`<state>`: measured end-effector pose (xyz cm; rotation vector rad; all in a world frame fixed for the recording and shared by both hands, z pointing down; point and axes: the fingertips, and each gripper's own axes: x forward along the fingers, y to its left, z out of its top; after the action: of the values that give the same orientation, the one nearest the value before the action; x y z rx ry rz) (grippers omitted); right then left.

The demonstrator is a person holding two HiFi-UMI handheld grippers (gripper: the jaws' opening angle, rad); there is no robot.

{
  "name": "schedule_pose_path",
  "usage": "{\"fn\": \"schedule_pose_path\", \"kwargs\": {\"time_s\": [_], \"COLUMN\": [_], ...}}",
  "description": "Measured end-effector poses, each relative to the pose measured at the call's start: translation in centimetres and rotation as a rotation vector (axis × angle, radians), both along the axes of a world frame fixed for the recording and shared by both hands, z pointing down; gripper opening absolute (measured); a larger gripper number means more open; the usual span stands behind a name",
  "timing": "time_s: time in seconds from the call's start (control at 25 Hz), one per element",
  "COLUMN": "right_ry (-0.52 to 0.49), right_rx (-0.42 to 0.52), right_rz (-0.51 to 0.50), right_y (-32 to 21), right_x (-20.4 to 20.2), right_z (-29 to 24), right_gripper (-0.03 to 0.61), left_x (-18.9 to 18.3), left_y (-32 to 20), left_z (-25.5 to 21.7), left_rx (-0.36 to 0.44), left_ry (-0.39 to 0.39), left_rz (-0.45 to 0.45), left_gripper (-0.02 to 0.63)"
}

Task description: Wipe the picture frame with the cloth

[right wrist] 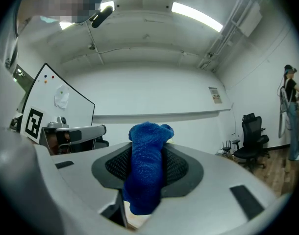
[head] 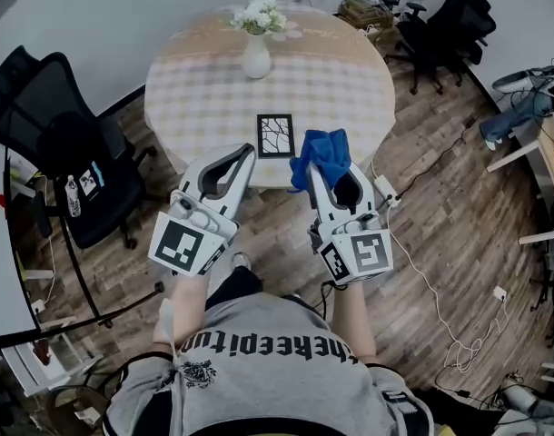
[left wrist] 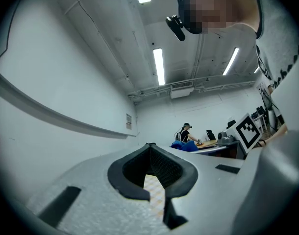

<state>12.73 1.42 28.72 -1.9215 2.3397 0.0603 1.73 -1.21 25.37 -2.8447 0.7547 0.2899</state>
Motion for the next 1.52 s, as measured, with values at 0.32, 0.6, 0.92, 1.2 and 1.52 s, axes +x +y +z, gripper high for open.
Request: {"fn": "schedule_pose_path", "kwargs": {"time_s": [0.32, 0.6, 0.92, 1.2, 1.52], "right_ry": [-0.005, -0.003, 0.016, 0.015, 0.015], "right_rx": [-0.005, -0.008, -0.014, -0.038, -0.06], "right_rz": [0.052, 0.072, 0.09, 0.113, 0.115], "right_y": [-3.5, -5.7, -6.5, -7.0, -9.3], "right_x": [-1.7, -3.8, -5.4, -5.1, -4.6], "right_z": [0.5, 0.6, 0.6, 0.9, 1.5], "right_gripper": [0.143, 0.143, 0.144, 0.144, 0.143], "left_x": [-1.7, -4.3, -5.8, -5.4, -4.8], "left_y": [-4.0, -6.3, -7.5, -8.4, -10.9], "left_z": [0.5, 0.8, 1.0, 0.9, 1.6], "left_rx": [-0.005, -0.009, -0.017, -0.026, -0.048], "left_ry": [0.002, 0.017, 0.035, 0.036, 0.032], "left_rz": [0.048, 0.053, 0.071, 0.098, 0.103], "left_gripper": [0.017, 0.017, 0.017, 0.017, 0.017]}}
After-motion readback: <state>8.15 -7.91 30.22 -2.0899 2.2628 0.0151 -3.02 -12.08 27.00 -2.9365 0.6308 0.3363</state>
